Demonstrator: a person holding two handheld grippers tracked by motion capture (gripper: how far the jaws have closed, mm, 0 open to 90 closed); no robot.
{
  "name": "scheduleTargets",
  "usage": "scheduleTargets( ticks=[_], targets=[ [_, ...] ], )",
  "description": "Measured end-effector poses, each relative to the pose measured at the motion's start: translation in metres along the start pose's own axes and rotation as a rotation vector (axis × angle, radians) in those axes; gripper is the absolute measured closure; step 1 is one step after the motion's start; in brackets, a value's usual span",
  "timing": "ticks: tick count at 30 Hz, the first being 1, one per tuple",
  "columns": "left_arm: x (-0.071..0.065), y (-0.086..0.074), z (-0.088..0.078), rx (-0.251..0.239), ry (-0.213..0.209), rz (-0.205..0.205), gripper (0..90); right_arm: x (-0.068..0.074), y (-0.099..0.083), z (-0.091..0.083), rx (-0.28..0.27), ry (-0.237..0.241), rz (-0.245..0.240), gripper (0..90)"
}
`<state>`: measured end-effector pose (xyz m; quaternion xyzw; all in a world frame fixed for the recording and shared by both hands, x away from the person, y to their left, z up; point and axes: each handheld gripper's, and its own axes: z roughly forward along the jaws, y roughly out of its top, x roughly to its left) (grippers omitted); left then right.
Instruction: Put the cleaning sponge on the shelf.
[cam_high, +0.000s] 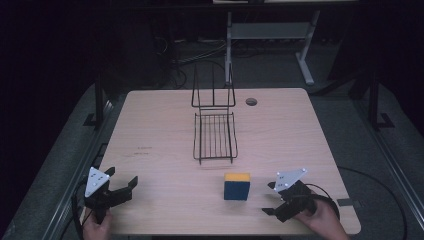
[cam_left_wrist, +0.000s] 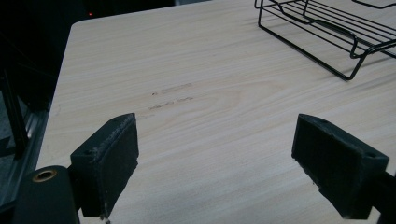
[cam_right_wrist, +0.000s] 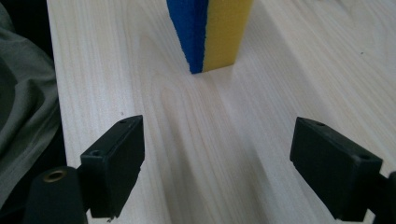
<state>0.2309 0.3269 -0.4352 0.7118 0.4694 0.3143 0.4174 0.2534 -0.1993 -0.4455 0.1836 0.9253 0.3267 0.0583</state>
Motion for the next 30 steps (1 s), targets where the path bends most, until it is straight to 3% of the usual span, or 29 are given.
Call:
scheduleTargets(
  ticks=[30],
  targets=[
    [0.0,0.0,-0.001,-0.005,0.0,-0.003,14.1,-0.003,0.017,0.009,0.024,0.033,-0.032,17.4]
  ],
)
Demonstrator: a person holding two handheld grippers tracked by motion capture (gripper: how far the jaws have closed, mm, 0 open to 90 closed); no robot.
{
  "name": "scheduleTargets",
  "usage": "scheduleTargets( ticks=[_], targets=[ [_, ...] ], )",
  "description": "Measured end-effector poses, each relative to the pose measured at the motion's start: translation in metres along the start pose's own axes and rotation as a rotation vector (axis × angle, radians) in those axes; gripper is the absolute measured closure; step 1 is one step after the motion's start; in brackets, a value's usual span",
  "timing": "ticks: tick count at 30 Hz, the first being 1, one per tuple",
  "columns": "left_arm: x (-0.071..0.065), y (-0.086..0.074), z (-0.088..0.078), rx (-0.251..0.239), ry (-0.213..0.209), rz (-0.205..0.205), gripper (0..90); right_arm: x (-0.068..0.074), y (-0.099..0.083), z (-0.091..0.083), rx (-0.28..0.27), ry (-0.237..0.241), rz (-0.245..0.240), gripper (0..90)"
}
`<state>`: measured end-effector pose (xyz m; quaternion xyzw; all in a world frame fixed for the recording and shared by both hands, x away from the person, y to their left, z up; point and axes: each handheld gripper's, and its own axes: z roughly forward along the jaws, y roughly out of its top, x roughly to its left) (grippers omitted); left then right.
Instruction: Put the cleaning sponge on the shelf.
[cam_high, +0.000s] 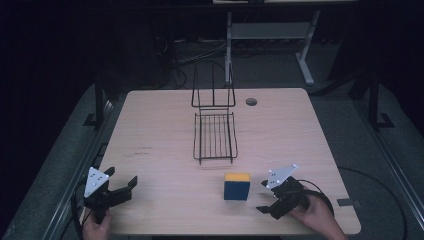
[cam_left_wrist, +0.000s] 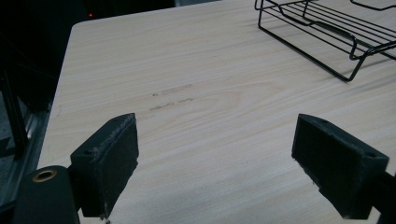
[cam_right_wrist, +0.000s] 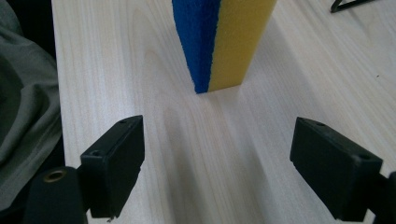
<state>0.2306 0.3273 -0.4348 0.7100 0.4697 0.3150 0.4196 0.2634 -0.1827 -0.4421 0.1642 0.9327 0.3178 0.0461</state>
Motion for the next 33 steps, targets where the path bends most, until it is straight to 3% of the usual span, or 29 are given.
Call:
scheduleTargets(
  ticks=[33],
  targets=[
    [0.0,0.0,0.0,-0.001,-0.002,0.0,14.1,-0.006,0.027,0.009,0.036,0.033,-0.041,17.4]
  ],
)
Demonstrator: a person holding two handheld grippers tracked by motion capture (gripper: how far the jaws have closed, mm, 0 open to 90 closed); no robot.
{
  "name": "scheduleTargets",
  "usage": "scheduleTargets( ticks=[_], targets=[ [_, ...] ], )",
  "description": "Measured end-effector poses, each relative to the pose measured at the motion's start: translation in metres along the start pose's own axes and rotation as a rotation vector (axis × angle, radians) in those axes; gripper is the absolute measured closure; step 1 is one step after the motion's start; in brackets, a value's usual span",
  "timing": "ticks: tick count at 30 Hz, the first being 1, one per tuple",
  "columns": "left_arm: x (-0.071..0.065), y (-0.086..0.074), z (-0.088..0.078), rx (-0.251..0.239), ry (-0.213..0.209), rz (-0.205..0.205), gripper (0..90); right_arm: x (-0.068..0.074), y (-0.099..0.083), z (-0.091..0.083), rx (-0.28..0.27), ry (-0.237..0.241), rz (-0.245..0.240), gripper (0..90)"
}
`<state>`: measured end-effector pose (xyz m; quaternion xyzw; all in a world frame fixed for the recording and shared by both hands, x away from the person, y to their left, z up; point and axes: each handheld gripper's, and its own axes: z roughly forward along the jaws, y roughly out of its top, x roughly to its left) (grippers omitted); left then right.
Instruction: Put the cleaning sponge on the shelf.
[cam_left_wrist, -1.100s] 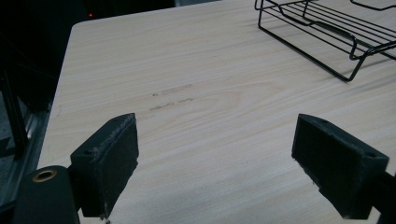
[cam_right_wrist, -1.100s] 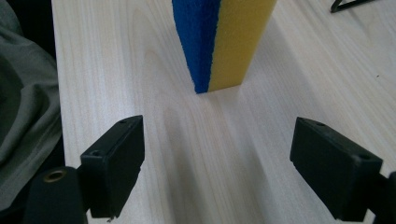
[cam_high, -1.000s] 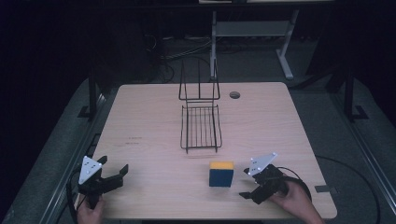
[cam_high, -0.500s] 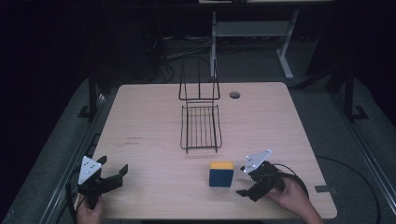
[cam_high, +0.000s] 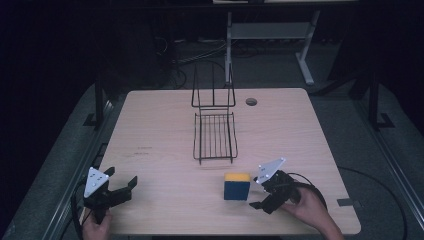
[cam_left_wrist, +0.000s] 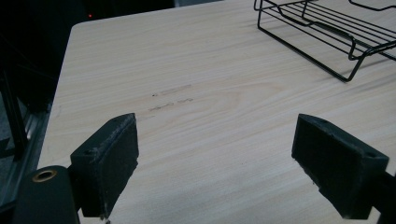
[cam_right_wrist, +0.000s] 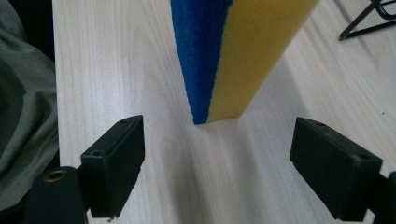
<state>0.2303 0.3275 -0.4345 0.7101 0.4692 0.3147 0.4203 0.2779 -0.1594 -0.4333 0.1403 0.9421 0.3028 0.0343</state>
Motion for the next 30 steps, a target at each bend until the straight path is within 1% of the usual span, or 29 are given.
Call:
scheduleTargets(
  ticks=[3,7,9,11,21,22,29,30],
  targets=[
    [0.0,0.0,0.0,-0.002,0.0,-0.001,14.1,0.0,0.003,0.001,0.002,0.002,-0.008,17.6],
    [0.0,0.0,0.0,0.003,0.0,-0.001,14.1,0.0,0.005,0.003,0.004,0.004,-0.01,17.9],
    [0.0,0.0,0.0,-0.002,0.0,0.001,14.1,0.0,0.006,0.004,0.008,0.004,-0.008,18.1],
    [0.0,0.0,-0.001,-0.003,0.001,0.001,14.1,0.0,0.006,0.004,0.011,0.01,-0.01,21.9],
    [0.0,0.0,0.0,-0.001,0.0,0.002,14.1,-0.001,0.007,0.004,0.011,0.012,-0.006,21.9],
    [0.0,0.0,0.0,-0.002,0.0,0.002,14.1,0.0,0.008,0.004,0.01,0.012,-0.011,22.1],
    [0.0,0.0,0.0,-0.002,0.001,-0.001,14.1,0.0,0.012,0.007,0.015,0.02,-0.023,26.1],
    [0.0,0.0,0.0,-0.003,0.001,0.001,14.1,0.001,0.013,0.007,0.016,0.022,-0.018,26.6]
  ],
)
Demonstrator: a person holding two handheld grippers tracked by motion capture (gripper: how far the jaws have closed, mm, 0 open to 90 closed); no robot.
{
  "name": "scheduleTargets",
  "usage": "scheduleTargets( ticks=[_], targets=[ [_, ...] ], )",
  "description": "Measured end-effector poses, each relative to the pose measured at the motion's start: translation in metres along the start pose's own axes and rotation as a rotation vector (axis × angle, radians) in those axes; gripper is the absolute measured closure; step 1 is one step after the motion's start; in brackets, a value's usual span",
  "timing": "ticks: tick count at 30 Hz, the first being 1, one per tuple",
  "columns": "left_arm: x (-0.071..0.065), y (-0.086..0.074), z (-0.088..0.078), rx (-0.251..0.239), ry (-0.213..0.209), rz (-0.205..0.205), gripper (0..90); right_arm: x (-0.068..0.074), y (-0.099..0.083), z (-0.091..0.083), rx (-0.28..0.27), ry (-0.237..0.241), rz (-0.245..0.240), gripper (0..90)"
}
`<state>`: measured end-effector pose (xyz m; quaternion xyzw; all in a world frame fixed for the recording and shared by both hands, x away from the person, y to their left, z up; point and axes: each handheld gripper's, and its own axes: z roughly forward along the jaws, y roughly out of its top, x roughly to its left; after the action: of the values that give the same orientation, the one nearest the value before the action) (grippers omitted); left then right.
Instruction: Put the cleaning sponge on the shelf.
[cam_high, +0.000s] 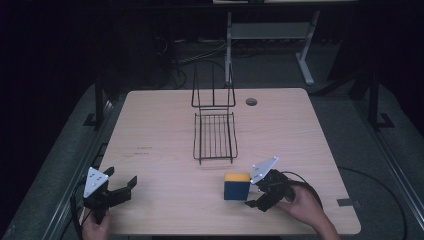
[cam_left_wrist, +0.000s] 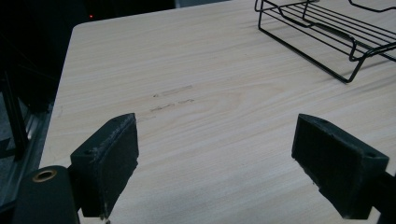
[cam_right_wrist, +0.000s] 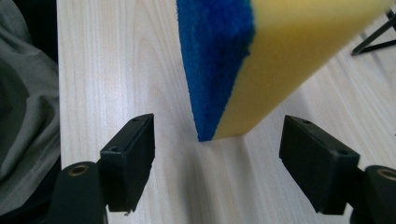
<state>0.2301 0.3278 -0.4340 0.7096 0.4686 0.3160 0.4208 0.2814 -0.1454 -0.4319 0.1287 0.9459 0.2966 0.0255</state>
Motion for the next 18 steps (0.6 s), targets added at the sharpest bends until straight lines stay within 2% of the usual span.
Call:
scheduleTargets(
  ticks=[2,18],
  targets=[
    [-0.0001,0.0001,-0.0002,0.0,0.0,0.0,14.1,-0.0004,0.0011,0.0004,0.003,0.007,-0.005,31.1],
    [0.0005,0.0001,-0.0006,-0.003,0.0,-0.003,14.1,-0.0004,0.0064,0.0018,0.0,0.018,-0.019,35.7]
  ],
)
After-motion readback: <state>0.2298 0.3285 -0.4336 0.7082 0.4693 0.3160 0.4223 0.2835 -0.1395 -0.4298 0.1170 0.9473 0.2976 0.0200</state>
